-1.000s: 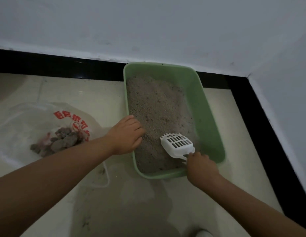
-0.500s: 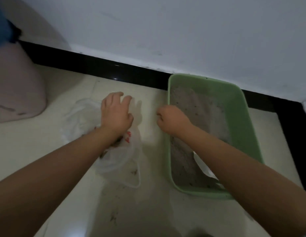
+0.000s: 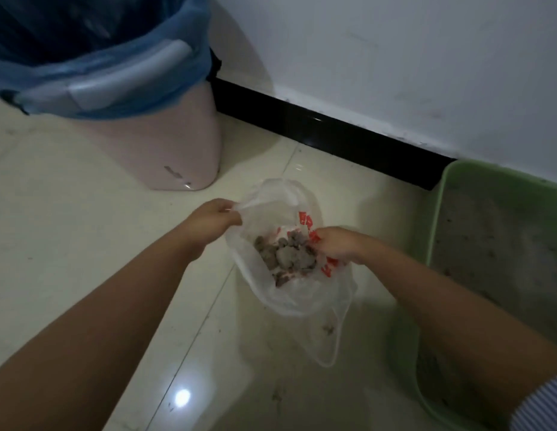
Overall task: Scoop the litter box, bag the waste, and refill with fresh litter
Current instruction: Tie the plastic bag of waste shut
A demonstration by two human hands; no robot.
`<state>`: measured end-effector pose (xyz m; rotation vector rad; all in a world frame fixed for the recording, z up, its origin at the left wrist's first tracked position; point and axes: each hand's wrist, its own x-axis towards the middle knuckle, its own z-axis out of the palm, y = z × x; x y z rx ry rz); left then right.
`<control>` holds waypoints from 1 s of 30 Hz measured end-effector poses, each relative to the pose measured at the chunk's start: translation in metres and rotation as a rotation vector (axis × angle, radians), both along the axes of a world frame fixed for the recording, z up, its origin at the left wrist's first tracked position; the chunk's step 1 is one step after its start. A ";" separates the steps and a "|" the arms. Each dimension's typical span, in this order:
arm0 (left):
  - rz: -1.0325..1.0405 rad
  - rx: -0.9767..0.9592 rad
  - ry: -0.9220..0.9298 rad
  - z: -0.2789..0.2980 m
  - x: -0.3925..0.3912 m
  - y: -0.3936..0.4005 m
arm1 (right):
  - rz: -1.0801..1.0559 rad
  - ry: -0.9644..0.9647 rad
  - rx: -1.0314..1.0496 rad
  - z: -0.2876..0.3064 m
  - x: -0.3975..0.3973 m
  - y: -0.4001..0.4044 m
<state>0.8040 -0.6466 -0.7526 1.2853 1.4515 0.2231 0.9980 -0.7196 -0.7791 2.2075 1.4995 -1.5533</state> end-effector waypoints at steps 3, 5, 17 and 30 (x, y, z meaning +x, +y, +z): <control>0.067 -0.217 -0.216 0.009 0.015 0.013 | 0.017 0.025 0.051 0.019 0.006 0.009; 0.021 -0.299 -0.200 0.012 0.022 0.023 | -0.020 0.069 0.053 0.028 0.008 0.009; 0.085 -0.024 -0.381 0.009 0.038 0.037 | 0.398 -0.260 -0.391 0.046 0.017 -0.014; -0.361 0.306 -0.238 0.081 0.044 0.026 | -0.027 -0.485 0.505 0.103 0.019 0.018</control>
